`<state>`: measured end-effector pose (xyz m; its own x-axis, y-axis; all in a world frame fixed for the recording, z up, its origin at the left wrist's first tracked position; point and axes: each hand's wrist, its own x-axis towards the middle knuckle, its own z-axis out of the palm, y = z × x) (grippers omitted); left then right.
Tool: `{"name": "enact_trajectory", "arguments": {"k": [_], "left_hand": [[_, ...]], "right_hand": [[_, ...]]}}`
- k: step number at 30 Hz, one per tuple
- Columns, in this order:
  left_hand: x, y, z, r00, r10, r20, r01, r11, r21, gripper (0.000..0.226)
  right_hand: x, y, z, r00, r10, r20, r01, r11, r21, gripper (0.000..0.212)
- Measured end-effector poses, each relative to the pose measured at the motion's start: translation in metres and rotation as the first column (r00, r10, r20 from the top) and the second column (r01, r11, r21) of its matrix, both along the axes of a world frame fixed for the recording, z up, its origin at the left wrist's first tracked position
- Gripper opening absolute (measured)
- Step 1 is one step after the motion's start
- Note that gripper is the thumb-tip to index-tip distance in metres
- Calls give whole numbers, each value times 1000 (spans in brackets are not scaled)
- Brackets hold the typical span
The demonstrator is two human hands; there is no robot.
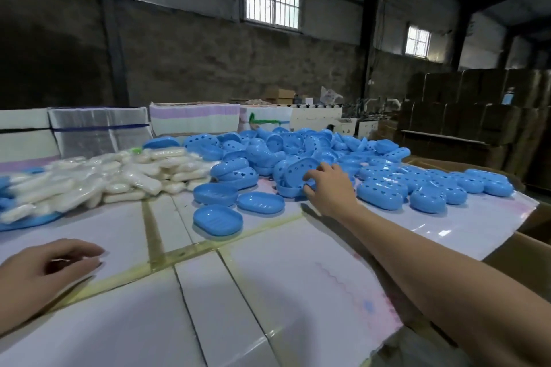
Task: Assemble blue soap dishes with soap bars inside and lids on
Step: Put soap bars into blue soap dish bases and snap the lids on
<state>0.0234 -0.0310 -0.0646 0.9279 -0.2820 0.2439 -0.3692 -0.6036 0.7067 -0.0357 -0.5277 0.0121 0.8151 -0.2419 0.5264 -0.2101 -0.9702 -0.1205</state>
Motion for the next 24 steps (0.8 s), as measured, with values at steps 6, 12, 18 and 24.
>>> {"name": "enact_trajectory", "arguments": {"k": [6, 12, 18, 24], "left_hand": [[-34, -12, 32, 992, 87, 87, -91, 995, 39, 24], [-44, -21, 46, 957, 241, 159, -204, 954, -221, 23], [-37, -3, 47, 911, 353, 213, -351, 935, -48, 23], [-19, 37, 50, 792, 546, 273, -611, 713, 344, 38]], "right_hand": [[23, 136, 22, 896, 434, 91, -443, 882, 159, 21], [41, 272, 19, 514, 837, -187, -691, 533, 488, 4], [58, 331, -26, 562, 826, -47, -730, 522, 441, 11], [60, 321, -34, 464, 884, -50, -810, 446, 380, 26]]}}
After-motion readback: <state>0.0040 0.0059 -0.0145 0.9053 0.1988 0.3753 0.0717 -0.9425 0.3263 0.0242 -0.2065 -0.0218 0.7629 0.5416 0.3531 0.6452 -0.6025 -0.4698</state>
